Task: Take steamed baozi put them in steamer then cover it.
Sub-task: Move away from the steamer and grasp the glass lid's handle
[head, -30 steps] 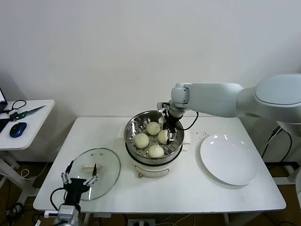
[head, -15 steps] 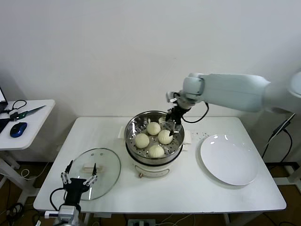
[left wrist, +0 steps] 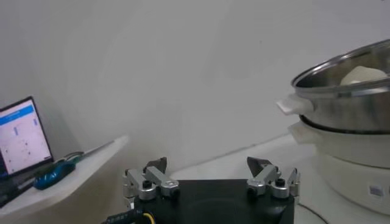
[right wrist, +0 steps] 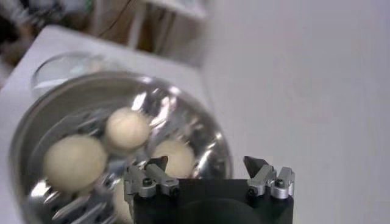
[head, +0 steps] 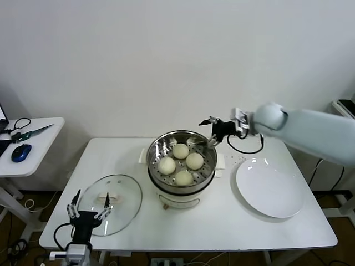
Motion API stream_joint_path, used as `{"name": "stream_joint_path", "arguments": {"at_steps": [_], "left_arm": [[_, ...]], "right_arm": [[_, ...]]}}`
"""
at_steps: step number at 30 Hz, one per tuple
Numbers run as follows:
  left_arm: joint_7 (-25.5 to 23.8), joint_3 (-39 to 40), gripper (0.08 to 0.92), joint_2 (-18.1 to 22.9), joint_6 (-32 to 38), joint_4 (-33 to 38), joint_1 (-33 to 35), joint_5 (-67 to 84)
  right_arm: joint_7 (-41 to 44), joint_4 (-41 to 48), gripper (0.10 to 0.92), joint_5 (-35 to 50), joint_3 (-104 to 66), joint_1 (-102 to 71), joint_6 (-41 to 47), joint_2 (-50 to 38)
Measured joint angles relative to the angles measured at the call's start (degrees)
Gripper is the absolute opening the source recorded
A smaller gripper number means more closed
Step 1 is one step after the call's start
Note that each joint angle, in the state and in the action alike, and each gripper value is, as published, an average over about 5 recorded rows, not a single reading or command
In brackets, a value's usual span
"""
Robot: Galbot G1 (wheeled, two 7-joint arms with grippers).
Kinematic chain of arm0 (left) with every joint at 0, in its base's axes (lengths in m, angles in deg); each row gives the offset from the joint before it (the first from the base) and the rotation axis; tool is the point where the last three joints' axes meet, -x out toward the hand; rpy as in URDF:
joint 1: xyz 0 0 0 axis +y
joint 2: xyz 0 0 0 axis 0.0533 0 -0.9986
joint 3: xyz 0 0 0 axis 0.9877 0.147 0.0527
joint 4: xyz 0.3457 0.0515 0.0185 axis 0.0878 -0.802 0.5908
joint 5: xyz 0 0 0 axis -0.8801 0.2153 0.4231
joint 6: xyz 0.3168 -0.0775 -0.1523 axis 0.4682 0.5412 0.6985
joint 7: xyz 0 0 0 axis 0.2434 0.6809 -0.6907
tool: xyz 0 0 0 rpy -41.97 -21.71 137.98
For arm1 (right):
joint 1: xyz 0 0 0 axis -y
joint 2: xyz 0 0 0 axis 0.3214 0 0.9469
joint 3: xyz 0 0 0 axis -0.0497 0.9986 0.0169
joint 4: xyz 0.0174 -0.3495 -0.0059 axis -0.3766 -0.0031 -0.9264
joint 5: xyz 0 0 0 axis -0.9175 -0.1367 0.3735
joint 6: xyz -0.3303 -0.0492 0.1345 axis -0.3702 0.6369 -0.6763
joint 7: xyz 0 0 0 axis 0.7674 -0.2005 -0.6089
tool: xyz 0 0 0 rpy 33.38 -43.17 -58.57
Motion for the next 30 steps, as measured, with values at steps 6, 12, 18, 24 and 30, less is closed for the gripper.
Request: {"name": "stream_joint_path", "arguments": {"at_steps": [6,12,18,24,30], "left_arm": [[-0.4,-0.3,0.823,0.2,0.9,0.5,1.1,-2.9],[-0.7,-0.9,0.823,0.4,1.3,1.3,1.6,-7.4],[-1.2,-1.6,0.823,0.2,2.2,2.0,1.9,-14.7],[-1.1,-2.5,0.823,-0.2,3.5,1.9,2.7,-25.7],[-1.4,-2.5,0.823,-1.0,3.7,1.3,3.5,-41.2]], "right_arm": [[-6.7,-4.2,0.823,-2.4,-19.5,-17.7,-2.6,-5.1],[-10.7,-7.9,0.823,-5.5,-41.0,-37.6,-3.8,-6.7],[-12.6,-10.7,0.823,-8.9,-60.3,-55.8,-4.1,-5.7],[-13.9,-13.2,0.823,-12.0,-76.7,-71.3,-3.1,-2.5],[-14.3,-14.7,0.823,-14.9,-89.2,-83.0,-1.7,1.3]]}}
